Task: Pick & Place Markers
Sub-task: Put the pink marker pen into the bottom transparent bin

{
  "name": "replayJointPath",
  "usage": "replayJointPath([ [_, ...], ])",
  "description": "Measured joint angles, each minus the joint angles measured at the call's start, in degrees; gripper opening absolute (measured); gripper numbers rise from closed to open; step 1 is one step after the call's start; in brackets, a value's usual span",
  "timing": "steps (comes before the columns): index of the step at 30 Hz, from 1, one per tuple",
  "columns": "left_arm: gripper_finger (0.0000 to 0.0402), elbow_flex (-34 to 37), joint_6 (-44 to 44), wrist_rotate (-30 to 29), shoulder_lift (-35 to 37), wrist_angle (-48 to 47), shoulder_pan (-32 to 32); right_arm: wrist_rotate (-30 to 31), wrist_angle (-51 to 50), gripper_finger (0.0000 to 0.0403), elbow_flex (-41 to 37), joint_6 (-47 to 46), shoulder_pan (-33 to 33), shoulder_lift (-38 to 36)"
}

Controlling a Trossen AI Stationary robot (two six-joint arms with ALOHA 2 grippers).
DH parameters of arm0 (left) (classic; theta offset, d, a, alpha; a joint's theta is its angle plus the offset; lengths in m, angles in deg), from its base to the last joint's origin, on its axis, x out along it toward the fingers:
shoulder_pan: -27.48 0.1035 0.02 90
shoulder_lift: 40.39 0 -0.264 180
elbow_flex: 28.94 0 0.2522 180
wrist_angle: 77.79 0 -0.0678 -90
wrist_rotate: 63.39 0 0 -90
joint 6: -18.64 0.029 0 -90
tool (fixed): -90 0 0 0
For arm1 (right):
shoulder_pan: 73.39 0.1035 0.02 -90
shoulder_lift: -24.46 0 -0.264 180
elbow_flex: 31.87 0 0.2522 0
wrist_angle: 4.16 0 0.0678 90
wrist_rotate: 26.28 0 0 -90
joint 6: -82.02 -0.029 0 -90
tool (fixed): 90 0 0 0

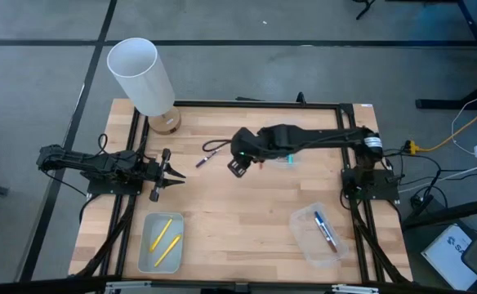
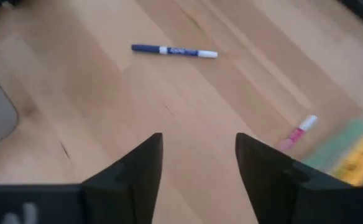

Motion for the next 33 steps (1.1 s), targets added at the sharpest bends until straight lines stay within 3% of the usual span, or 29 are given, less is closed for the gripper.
replayJointPath([
  [6,0.0067,0.0,0.0,0.1,0.0,0.1,0.0,-2.2,2.2,0.0210,0.0,0.0,-2.3,5.5],
  [21,0.0067,0.0,0.0,0.0,0.0,0.0,0.0,-5.3,-6.0,0.0204,0.0,3.7,-8.4,18.5],
  [26,0.0070,0.0,0.0,0.0,0.0,0.0,0.0,-4.6,-10.7,0.0204,0.0,2.5,-10.6,20.1],
  [33,0.0066,0.0,0.0,0.0,0.0,0.0,0.0,-4.7,-9.7,0.0204,-0.4,1.3,-12.2,20.1],
])
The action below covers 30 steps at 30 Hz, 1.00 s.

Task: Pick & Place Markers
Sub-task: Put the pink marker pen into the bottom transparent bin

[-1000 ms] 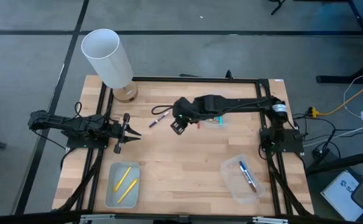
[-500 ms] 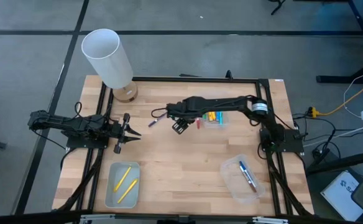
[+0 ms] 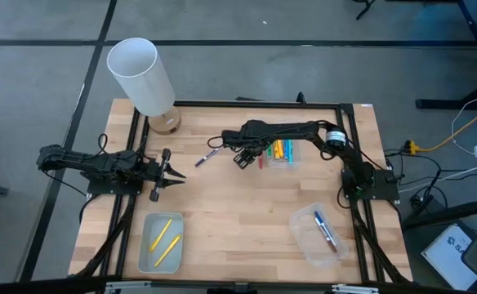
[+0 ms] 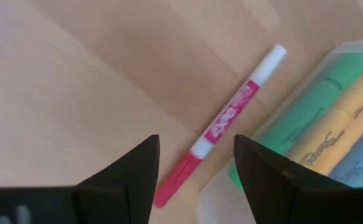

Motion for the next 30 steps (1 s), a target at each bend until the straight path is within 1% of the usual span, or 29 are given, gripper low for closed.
replayJointPath([
  [6,0.0069,0.0,0.0,0.0,0.0,0.0,0.0,0.1,-0.7,0.0204,-4.2,-1.4,-1.3,0.0],
  [9,0.0070,0.0,0.0,0.0,0.0,0.0,0.0,1.9,-0.4,0.0204,-6.4,-1.5,-1.7,0.0],
  [14,0.0066,0.0,0.0,0.0,0.0,0.0,0.0,1.5,0.5,0.0204,-7.3,-1.3,-2.0,-0.1],
  [17,0.0066,0.0,0.0,0.0,0.0,0.0,0.0,0.0,0.7,0.0204,-7.3,-1.3,-2.5,-0.1],
  [24,0.0070,0.0,0.0,0.0,0.0,0.0,0.0,-8.6,1.7,0.0204,-7.1,0.0,-3.9,-0.2],
  [27,0.0067,0.0,0.0,0.0,0.0,0.0,0.0,-9.0,1.4,0.0204,-7.3,0.4,-3.9,-0.2],
  [30,0.0066,0.0,0.0,0.0,0.0,0.0,0.0,-6.0,1.2,0.0204,-7.3,1.2,-3.8,-0.3],
])
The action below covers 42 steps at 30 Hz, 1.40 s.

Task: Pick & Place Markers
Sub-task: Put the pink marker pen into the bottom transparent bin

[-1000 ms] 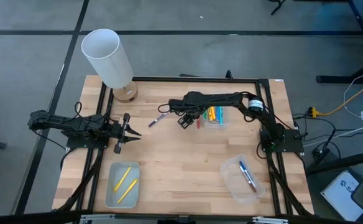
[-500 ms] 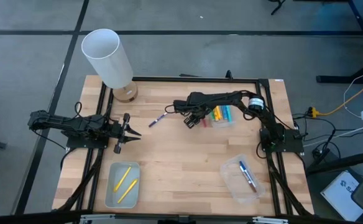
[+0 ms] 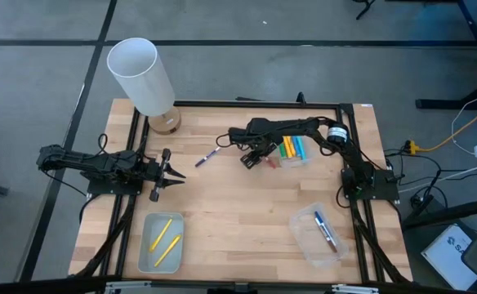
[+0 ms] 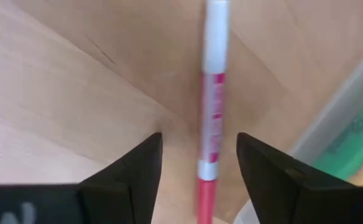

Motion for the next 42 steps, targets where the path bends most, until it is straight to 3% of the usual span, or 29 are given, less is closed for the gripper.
replayJointPath([
  [14,0.0066,0.0,0.0,0.0,0.0,0.0,0.0,4.9,-1.1,0.0204,-0.1,7.1,0.9,-0.1],
  [24,0.0070,0.0,0.0,0.0,0.0,0.0,0.0,0.4,-1.2,0.0204,-0.1,18.0,1.9,-0.1],
  [32,0.0067,0.0,0.0,0.0,0.0,0.0,0.0,10.9,-1.5,0.0204,-0.1,26.9,4.7,-0.1],
  [38,0.0070,0.0,0.0,0.0,0.0,0.0,0.0,10.5,-1.5,0.0204,-0.1,33.1,5.0,-0.1],
  [42,0.0067,0.0,0.0,0.0,0.0,0.0,0.0,6.8,-1.3,0.0204,-0.1,36.6,4.3,-0.1],
])
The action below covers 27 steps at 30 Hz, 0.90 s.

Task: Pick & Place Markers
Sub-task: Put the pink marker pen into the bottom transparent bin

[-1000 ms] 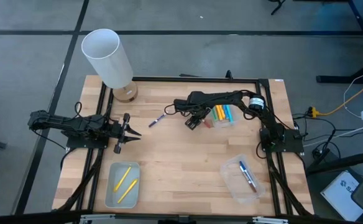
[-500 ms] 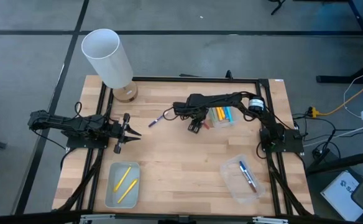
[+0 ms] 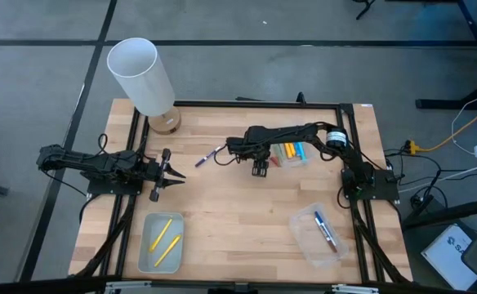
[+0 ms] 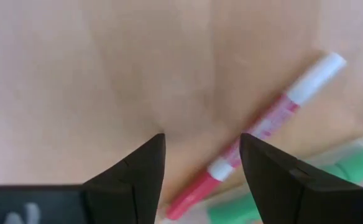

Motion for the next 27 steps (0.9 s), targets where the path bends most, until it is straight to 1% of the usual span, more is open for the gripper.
replayJointPath([
  [2,0.0066,0.0,0.0,0.0,0.0,0.0,0.0,-1.3,0.3,0.0204,0.0,0.1,-1.0,0.0],
  [4,0.0066,0.0,0.0,0.0,0.0,0.0,0.0,-0.4,0.1,0.0204,0.0,-0.7,-2.1,0.0],
  [7,0.0068,0.0,0.0,0.0,0.0,0.0,0.0,2.7,0.1,0.0204,0.0,-2.2,-3.1,0.0],
  [13,0.0068,0.0,0.0,0.0,0.0,0.0,0.0,2.8,0.4,0.0204,0.0,-2.0,-3.2,0.0],
  [17,0.0066,0.0,0.0,0.0,0.0,0.0,0.0,5.7,-0.6,0.0204,0.0,-8.6,-3.5,-0.1],
  [21,0.0068,0.0,0.0,0.0,0.0,0.0,0.0,3.4,-3.2,0.0204,0.0,-17.2,-5.1,-0.1],
  [24,0.0070,0.0,0.0,0.0,0.0,0.0,0.0,5.0,-6.3,0.0204,0.0,-19.9,-5.9,-0.1],
  [27,0.0069,0.0,0.0,0.0,0.0,0.0,0.0,7.3,-8.3,0.0204,0.0,-19.8,-6.2,-0.1],
])
